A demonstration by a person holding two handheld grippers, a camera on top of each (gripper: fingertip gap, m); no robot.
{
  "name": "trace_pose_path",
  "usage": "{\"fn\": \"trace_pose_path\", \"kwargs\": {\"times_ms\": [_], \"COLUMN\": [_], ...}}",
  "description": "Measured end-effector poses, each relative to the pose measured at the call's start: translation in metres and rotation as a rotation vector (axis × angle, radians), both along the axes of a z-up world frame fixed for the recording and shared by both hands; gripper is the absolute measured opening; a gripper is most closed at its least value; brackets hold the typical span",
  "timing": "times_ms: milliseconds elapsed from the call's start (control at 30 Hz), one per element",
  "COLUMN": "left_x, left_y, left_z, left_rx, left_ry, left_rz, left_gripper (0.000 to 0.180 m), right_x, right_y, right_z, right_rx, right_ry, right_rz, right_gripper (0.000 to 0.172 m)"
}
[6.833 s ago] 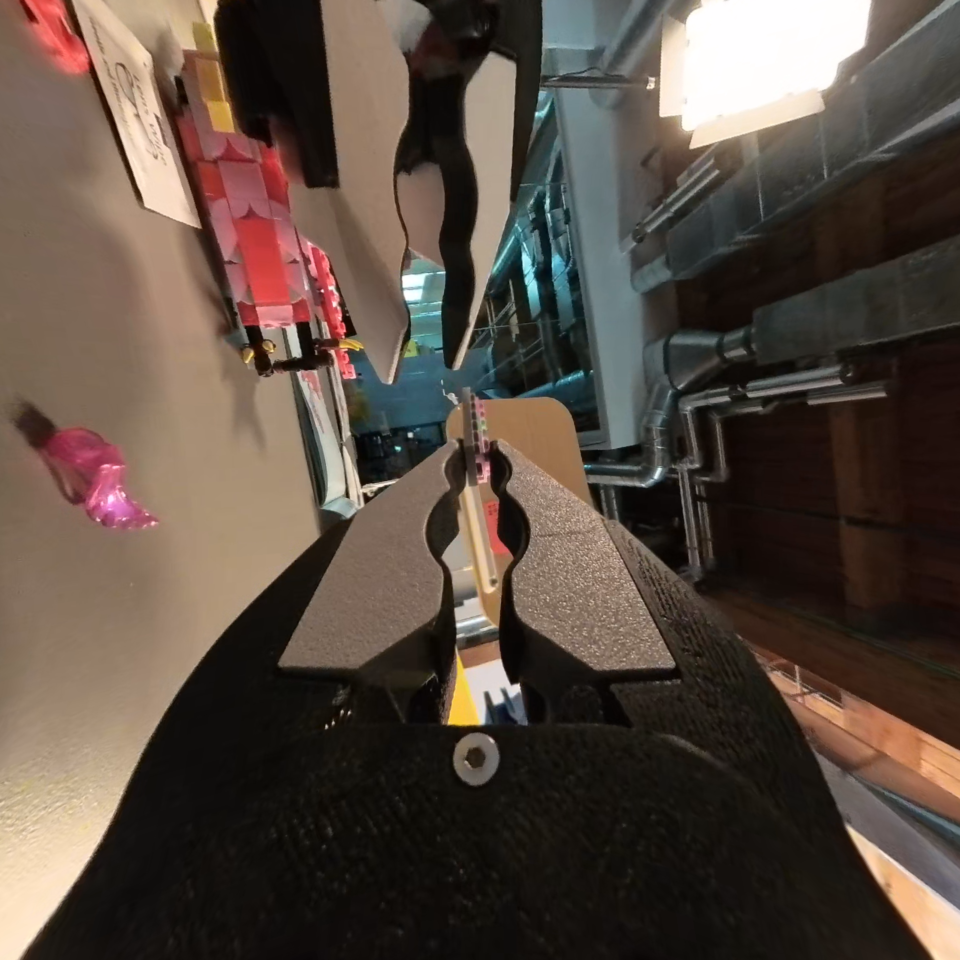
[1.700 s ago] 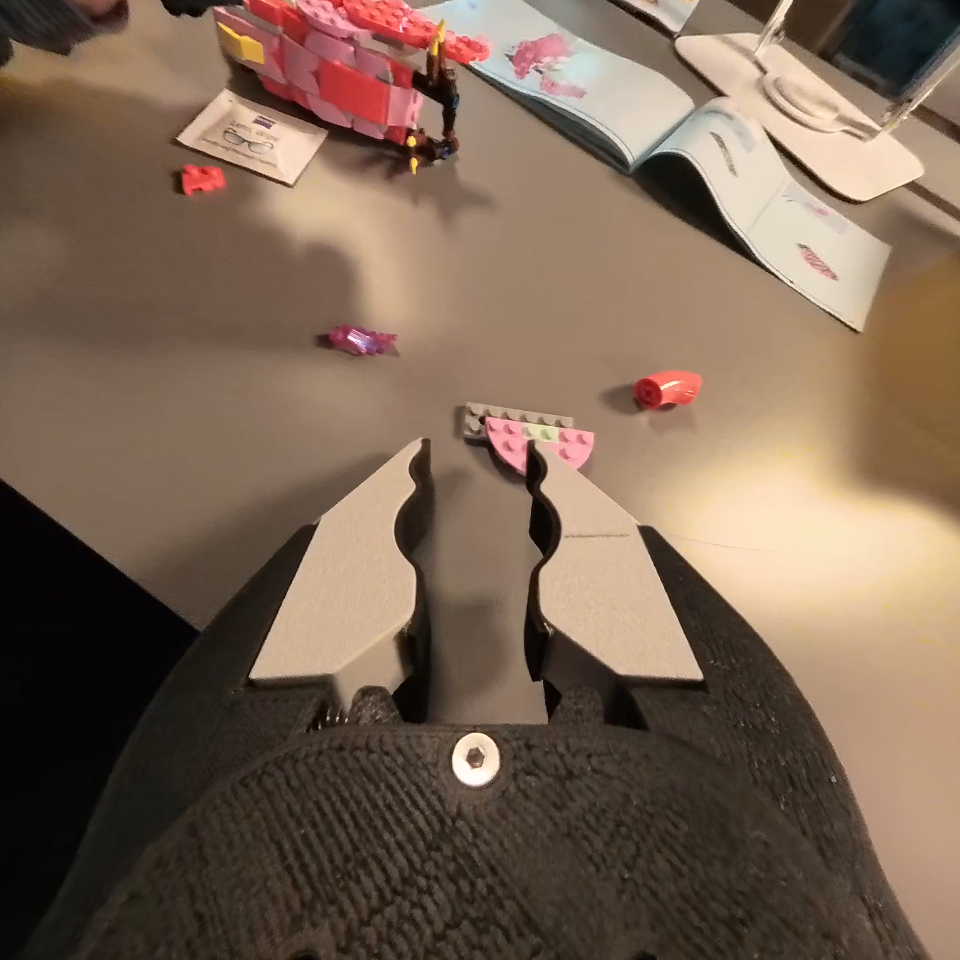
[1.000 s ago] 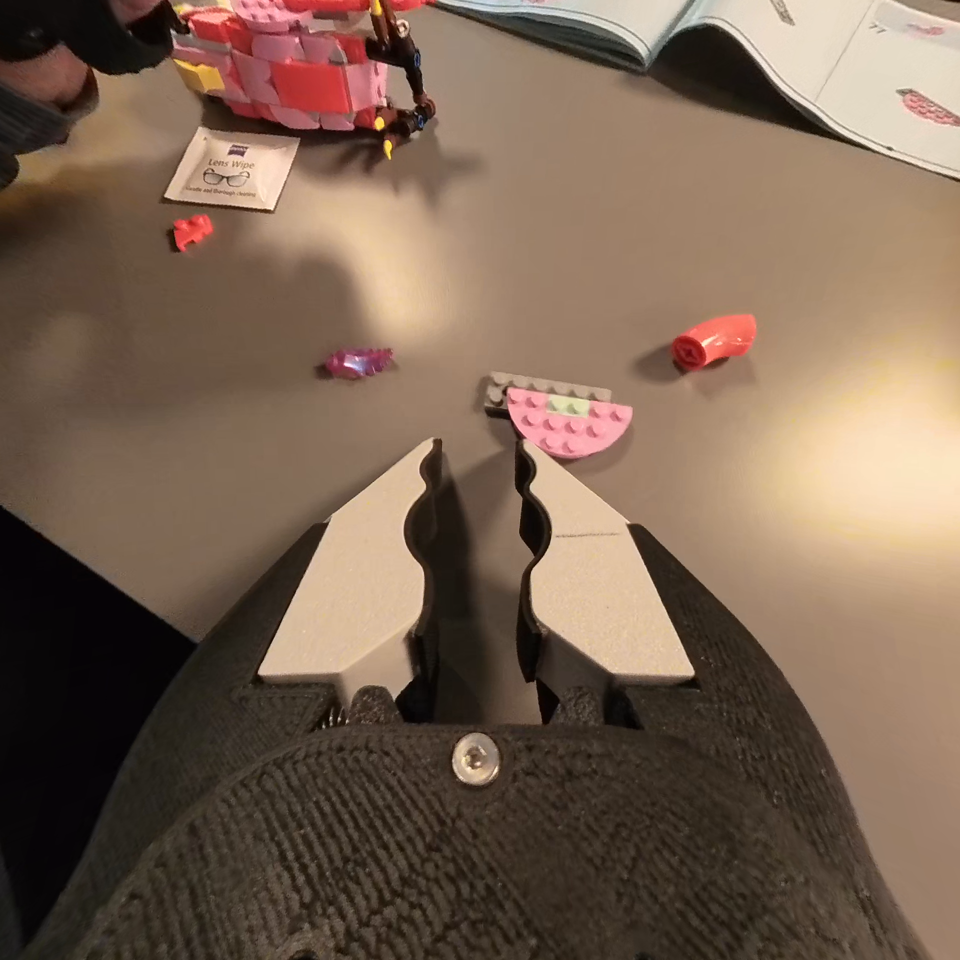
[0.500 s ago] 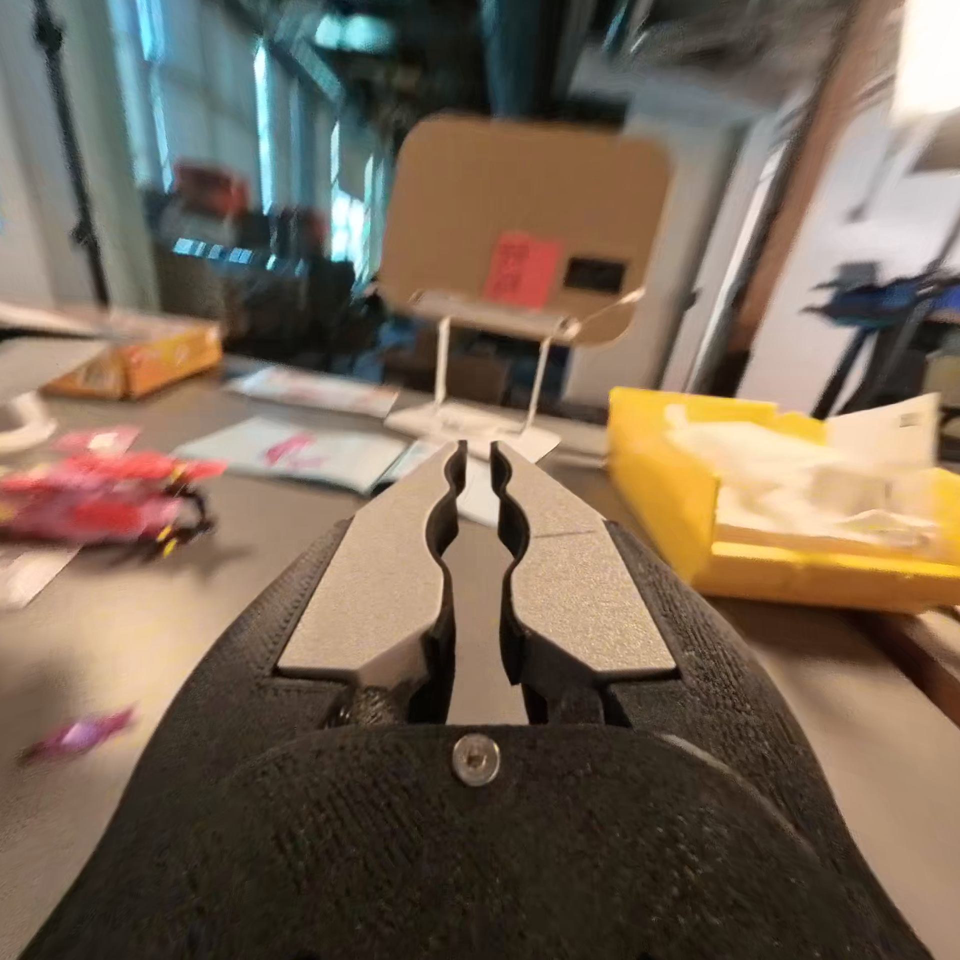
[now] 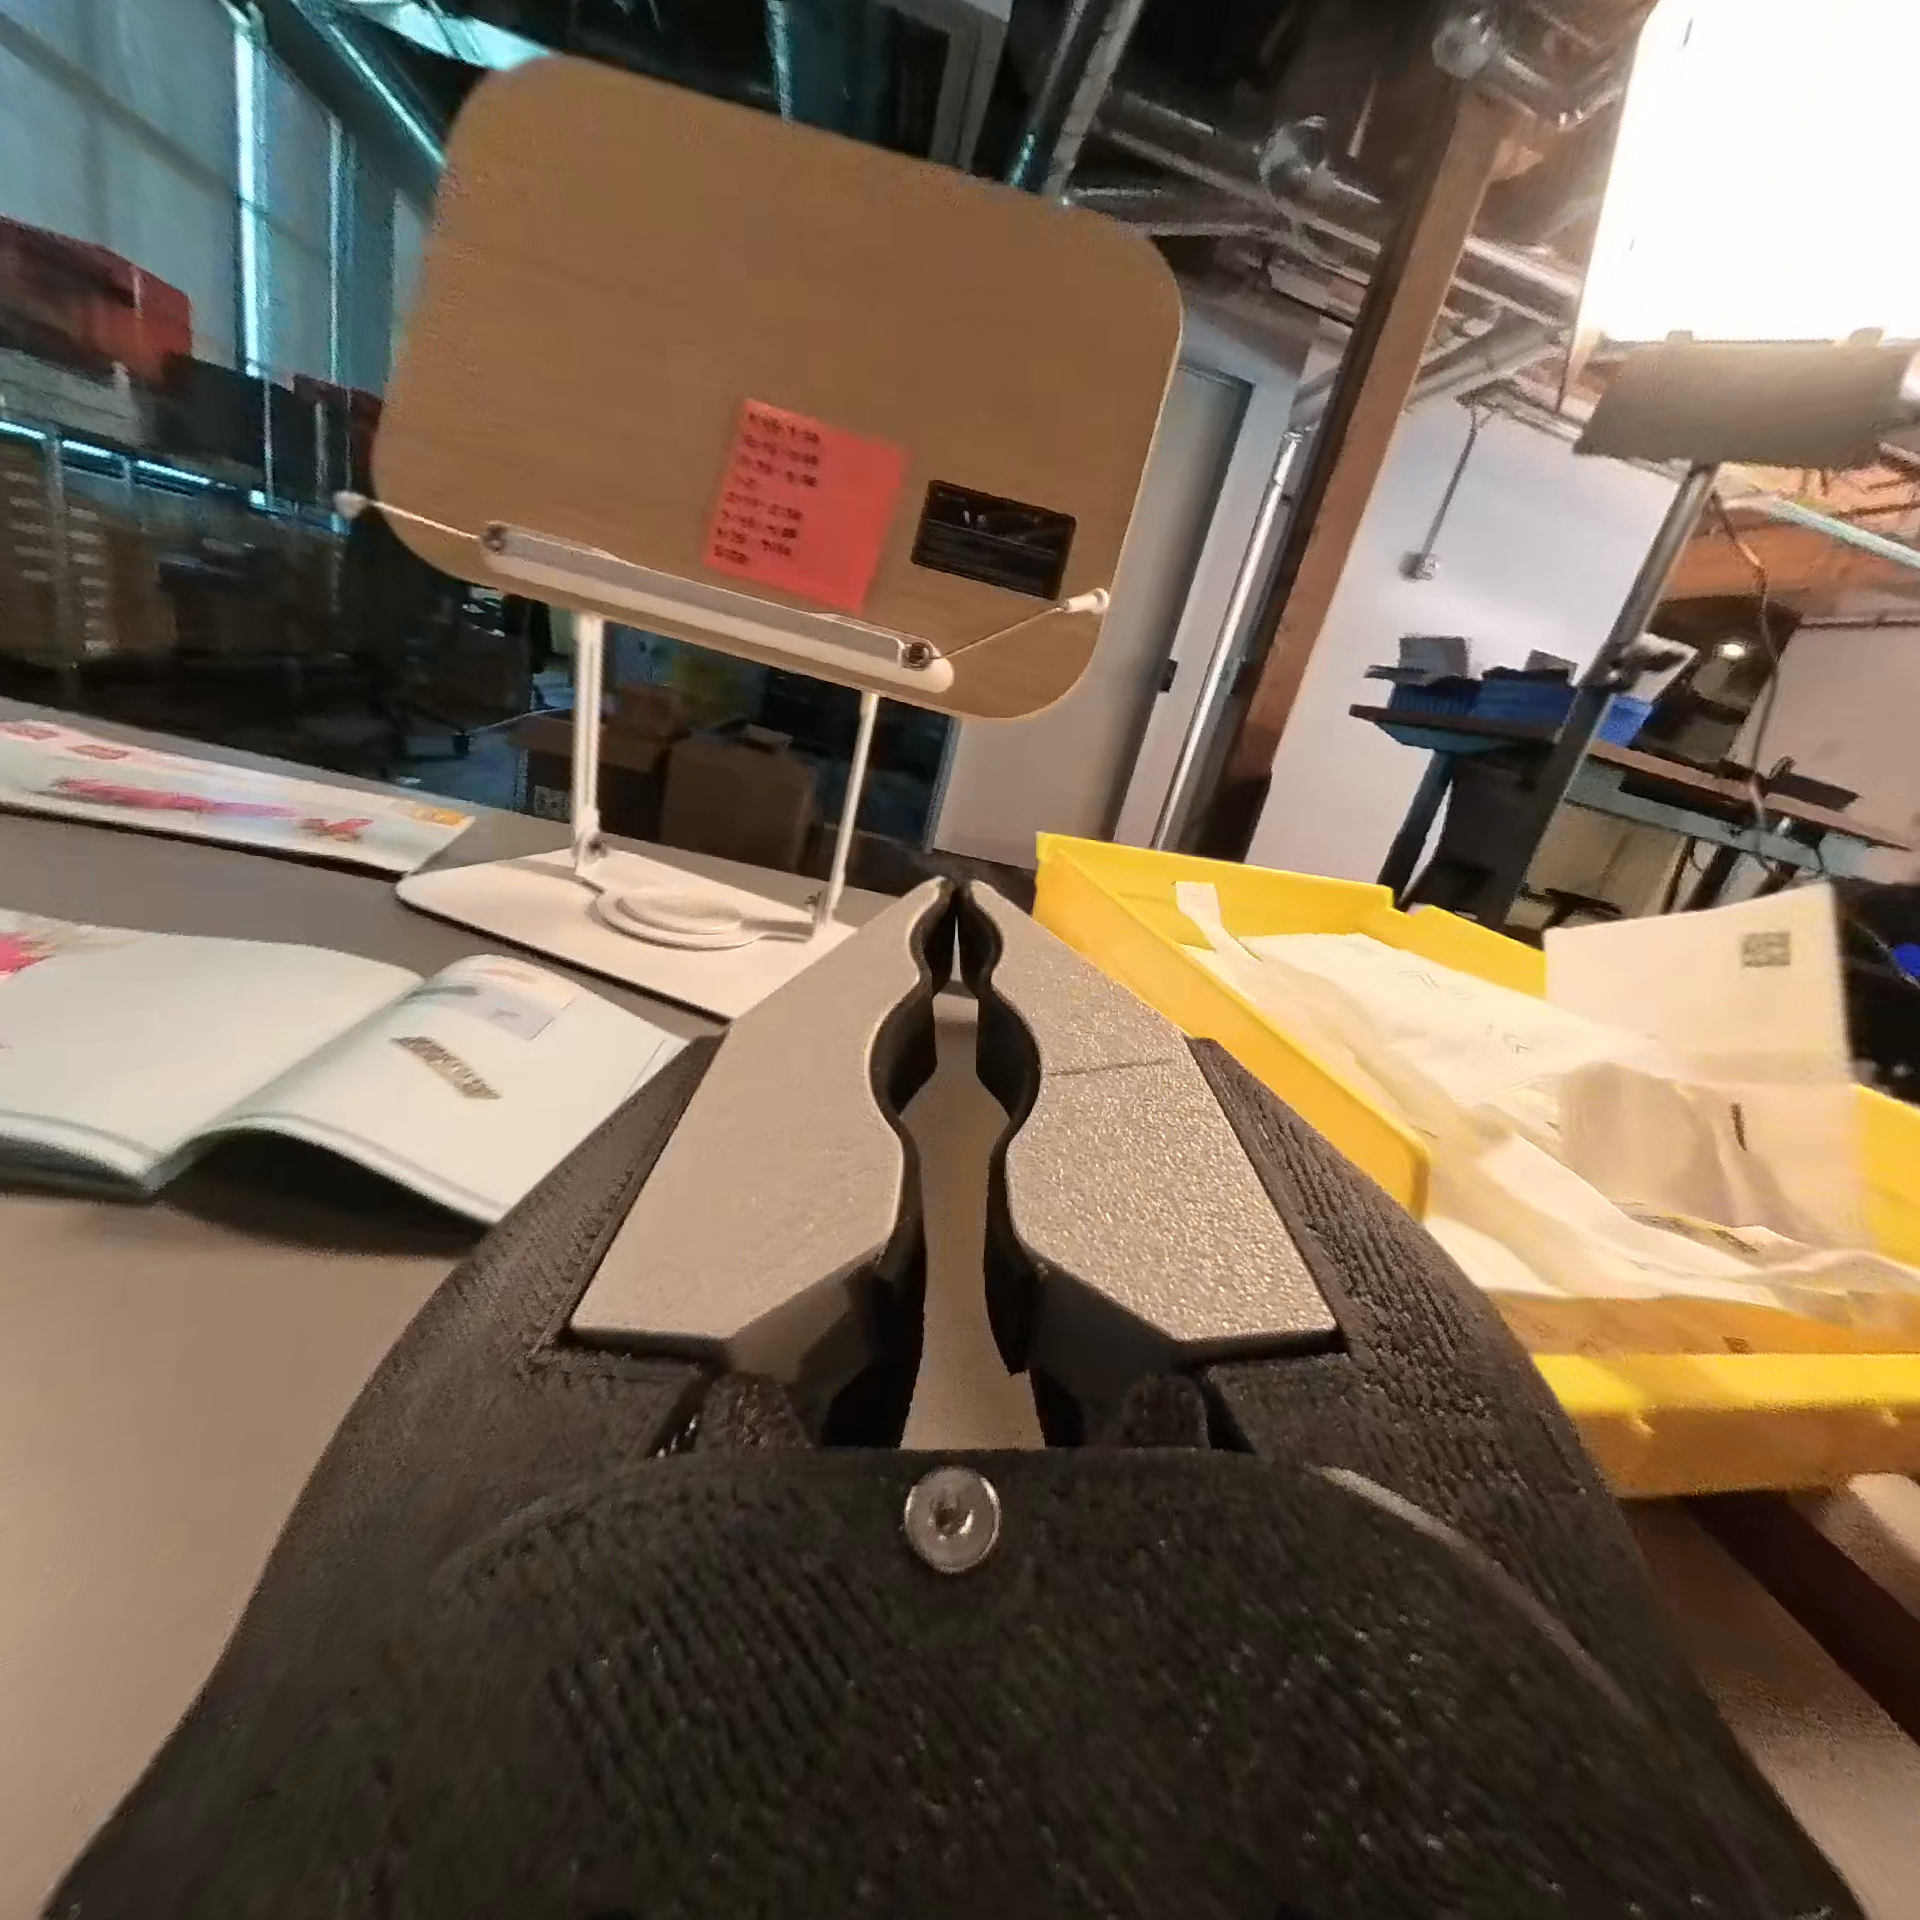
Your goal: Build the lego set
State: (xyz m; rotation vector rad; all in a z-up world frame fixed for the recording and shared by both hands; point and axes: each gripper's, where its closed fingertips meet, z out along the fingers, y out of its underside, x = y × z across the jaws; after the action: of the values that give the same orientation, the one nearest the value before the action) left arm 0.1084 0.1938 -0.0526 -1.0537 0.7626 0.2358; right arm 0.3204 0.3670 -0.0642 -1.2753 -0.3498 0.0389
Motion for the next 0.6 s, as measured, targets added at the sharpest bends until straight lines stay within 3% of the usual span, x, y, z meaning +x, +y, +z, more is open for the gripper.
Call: {"fn": "trace_pose_path", "kwargs": {"times_ms": [133, 300, 600], "left_x": [-0.001, -0.001, 0.001], "left_y": [0.003, 0.005, 0.003], "left_z": [-0.003, -0.004, -0.004], "left_rx": [-0.005, 0.006, 0.011], "left_ry": [0.007, 0.018, 0.025], "left_rz": [0.012, 0.031, 0.026], "left_gripper": [0.0, 0.0, 0.0], "right_x": [0.0, -0.015, -0.03], "right_y": [0.016, 0.005, 0.005], "right_z": [0.002, 0.013, 0.007], "right_rx": [0.017, 0.081, 0.071], "right_ry": [0.016, 0.02, -0.037], "right_rz": [0.022, 0.146, 0.194], "right_gripper": [0.0, 0.0, 0.0]}}
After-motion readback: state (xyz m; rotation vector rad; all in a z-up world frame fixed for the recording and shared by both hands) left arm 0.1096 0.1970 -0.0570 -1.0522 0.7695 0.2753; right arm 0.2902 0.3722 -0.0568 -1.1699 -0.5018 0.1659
